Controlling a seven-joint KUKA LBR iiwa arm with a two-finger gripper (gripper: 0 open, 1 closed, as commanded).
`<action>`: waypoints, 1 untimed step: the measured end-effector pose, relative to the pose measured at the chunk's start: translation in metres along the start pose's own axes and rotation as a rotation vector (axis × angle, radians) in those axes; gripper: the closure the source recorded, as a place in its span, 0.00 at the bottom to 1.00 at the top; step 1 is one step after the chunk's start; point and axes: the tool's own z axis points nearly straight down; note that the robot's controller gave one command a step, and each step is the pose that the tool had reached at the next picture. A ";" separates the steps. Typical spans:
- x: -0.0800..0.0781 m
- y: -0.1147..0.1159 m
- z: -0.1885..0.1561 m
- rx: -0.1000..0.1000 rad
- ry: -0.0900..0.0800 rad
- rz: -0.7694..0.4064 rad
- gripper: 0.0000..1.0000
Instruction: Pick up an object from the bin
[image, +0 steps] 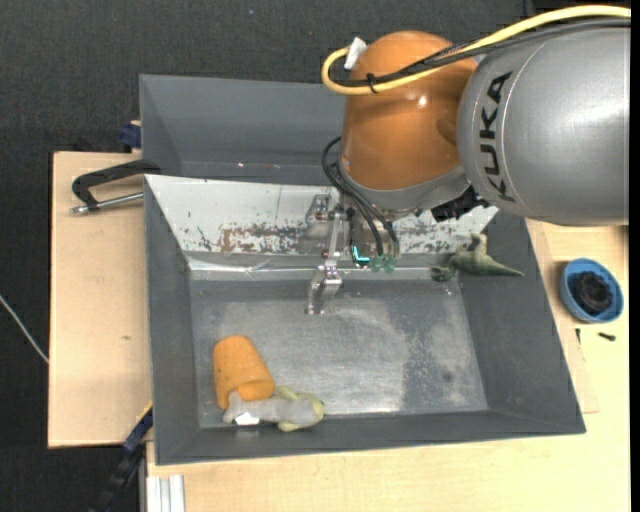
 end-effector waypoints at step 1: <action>0.063 0.051 0.116 0.001 0.002 -0.245 0.00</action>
Offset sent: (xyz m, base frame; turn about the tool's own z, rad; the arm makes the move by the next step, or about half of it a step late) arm -0.0618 0.0483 -0.1129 -0.2409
